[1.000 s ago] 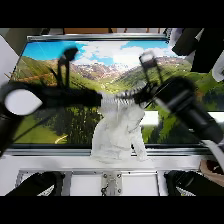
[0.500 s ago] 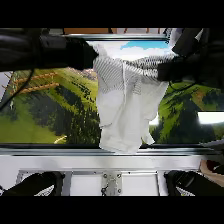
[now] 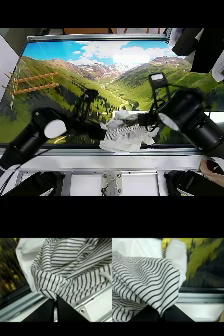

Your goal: Fold the clothes and pants, and hang the long-sleeved shirts on hangers.

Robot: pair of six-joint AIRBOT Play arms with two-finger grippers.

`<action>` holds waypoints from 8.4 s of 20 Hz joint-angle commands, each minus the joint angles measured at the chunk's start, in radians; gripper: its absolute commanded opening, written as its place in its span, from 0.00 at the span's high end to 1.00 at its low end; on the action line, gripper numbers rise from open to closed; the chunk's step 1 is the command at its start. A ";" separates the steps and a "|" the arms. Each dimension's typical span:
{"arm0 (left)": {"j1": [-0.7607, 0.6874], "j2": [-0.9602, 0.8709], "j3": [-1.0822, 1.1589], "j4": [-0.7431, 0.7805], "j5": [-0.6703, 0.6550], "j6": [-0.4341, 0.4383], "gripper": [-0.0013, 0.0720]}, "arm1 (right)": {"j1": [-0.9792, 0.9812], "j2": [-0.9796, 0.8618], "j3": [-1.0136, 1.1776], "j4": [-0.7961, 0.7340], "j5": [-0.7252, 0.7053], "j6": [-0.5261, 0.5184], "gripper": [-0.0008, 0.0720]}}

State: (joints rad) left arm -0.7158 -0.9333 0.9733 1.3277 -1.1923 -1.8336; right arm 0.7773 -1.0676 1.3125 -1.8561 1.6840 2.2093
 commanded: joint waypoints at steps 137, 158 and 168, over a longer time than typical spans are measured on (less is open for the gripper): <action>0.942 -0.126 0.257 -0.378 -0.561 1.406 0.97 | 0.042 -0.001 -0.114 0.073 -0.037 0.072 0.96; 0.724 -0.055 -0.175 -0.308 -0.481 1.601 0.97 | -0.106 -0.001 -0.047 0.066 -0.012 0.068 0.96; 0.657 -0.055 -0.176 -0.377 -0.482 1.601 0.97 | -0.119 -0.001 -0.046 0.066 0.000 0.066 0.96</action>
State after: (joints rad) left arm -0.0208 -0.9886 0.7982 0.9798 -1.6745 -0.2325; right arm 0.6598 -1.0687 1.2655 -1.7908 1.6806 2.2753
